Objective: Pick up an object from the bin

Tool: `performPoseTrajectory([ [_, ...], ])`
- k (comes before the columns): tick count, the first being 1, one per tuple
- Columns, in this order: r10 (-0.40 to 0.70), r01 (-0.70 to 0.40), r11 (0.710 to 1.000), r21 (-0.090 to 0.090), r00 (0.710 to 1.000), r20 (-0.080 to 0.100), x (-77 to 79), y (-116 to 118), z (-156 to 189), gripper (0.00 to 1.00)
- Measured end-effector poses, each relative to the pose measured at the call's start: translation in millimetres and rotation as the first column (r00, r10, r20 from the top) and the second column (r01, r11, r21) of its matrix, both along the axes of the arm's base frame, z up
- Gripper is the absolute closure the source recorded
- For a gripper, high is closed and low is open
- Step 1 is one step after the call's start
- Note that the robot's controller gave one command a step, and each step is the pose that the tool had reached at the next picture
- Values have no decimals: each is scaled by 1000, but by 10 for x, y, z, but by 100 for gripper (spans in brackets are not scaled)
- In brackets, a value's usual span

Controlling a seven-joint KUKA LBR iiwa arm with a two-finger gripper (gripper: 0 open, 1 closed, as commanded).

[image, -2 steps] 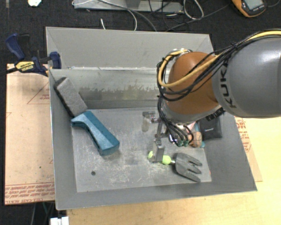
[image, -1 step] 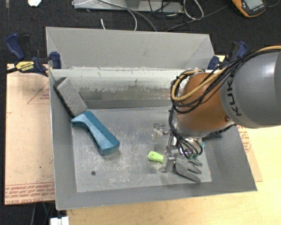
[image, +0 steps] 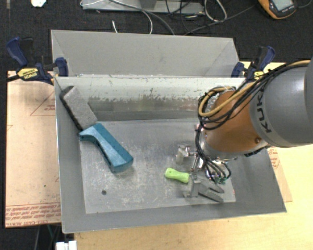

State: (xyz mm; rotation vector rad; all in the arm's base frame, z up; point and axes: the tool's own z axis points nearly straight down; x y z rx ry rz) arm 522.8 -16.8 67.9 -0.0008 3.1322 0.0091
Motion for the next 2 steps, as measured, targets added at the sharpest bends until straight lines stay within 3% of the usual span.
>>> performPoseTrajectory([
  [1, -47, 47, 999, 3, 999, 11, 35, -370, 23, 100],
  [2, -47, 47, 999, 3, 999, 11, 35, -370, 24, 100],
])
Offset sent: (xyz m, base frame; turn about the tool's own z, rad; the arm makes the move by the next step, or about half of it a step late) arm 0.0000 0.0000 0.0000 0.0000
